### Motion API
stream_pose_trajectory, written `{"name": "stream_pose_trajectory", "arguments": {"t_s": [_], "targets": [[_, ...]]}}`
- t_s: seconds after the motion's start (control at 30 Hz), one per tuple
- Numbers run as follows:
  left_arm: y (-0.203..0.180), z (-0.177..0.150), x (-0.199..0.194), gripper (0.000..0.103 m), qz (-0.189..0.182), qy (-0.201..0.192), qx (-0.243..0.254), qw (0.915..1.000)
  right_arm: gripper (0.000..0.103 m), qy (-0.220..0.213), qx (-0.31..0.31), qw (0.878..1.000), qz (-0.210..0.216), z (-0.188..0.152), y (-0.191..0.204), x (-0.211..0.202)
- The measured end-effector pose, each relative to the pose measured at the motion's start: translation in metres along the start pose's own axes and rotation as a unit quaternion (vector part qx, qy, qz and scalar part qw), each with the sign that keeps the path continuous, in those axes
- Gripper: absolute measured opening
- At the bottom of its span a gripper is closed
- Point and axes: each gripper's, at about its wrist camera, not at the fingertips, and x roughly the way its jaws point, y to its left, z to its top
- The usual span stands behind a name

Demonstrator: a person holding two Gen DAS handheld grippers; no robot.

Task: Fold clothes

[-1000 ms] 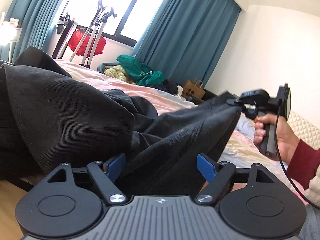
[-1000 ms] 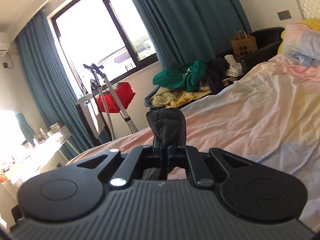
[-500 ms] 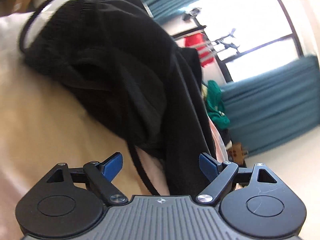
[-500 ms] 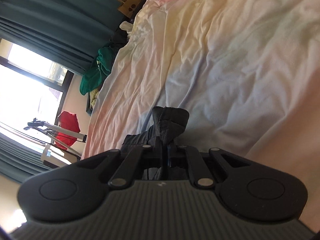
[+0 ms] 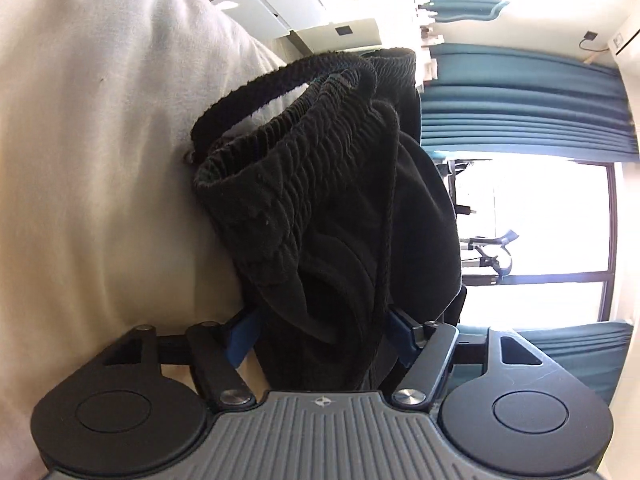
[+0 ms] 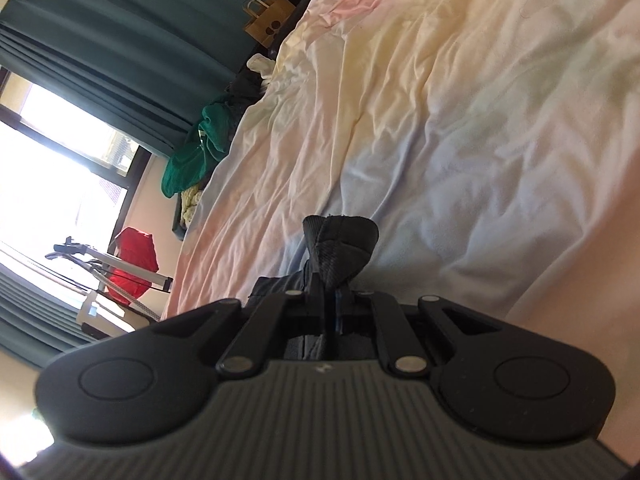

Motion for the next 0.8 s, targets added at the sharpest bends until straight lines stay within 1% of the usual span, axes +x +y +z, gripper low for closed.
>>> {"name": "stream_pose_trajectory", "arguments": {"t_s": [0.03,0.1,0.13,0.2,0.23,0.27,0.33,0.4,0.5,0.6,0.67,0.7,0.73,0.8], "targets": [[0.000,0.002,0.001,0.055,-0.004,-0.006,-0.006,1.0000,0.008,-0.003,-0.007,1.000,0.002,0.000,0.002,0.000],[-0.003,0.006,0.003,0.044,-0.004,-0.008,-0.009,0.9999,0.008,-0.010,-0.018,1.000,0.006,0.000,0.007,-0.001],[-0.008,0.006,0.003,0.034,0.002,-0.011,0.006,0.9999,0.008,-0.014,-0.020,1.000,0.007,0.000,0.008,-0.002],[-0.019,0.007,0.002,0.019,0.015,-0.017,0.036,0.9991,0.008,-0.019,-0.018,1.000,0.010,0.000,0.010,-0.002],[-0.027,0.007,-0.001,0.016,0.021,-0.014,0.053,0.9983,0.008,-0.021,-0.016,1.000,0.010,0.000,0.010,-0.002],[-0.036,0.008,-0.004,0.015,0.027,-0.010,0.070,0.9971,0.008,-0.022,-0.013,1.000,0.010,0.001,0.010,-0.001],[-0.052,0.010,-0.015,0.011,0.025,-0.009,0.087,0.9959,0.008,-0.026,-0.011,1.000,0.009,0.001,0.010,0.000],[-0.077,0.015,-0.034,0.009,0.020,-0.017,0.116,0.9929,0.008,-0.029,-0.010,0.999,0.011,0.002,0.009,0.001],[-0.111,0.032,-0.068,0.009,0.011,-0.033,0.127,0.9913,0.008,-0.034,0.004,0.999,0.016,0.005,0.006,0.003],[-0.134,0.075,-0.123,0.009,0.011,-0.039,0.107,0.9934,0.008,-0.035,0.011,0.999,0.011,0.009,0.001,0.009],[-0.144,0.106,-0.154,0.009,0.015,-0.045,0.095,0.9944,0.008,-0.035,0.000,0.999,-0.007,0.011,-0.002,0.015],[-0.150,0.123,-0.170,0.009,0.022,-0.048,0.092,0.9943,0.008,-0.032,0.003,0.999,-0.015,0.011,-0.005,0.018],[-0.155,0.141,-0.185,0.009,0.029,-0.051,0.090,0.9942,0.008,-0.027,0.019,0.999,-0.016,0.011,-0.009,0.022],[-0.165,0.171,-0.184,0.009,0.045,-0.051,0.092,0.9935,0.008,-0.027,0.038,0.999,-0.003,0.011,-0.010,0.025]]}}
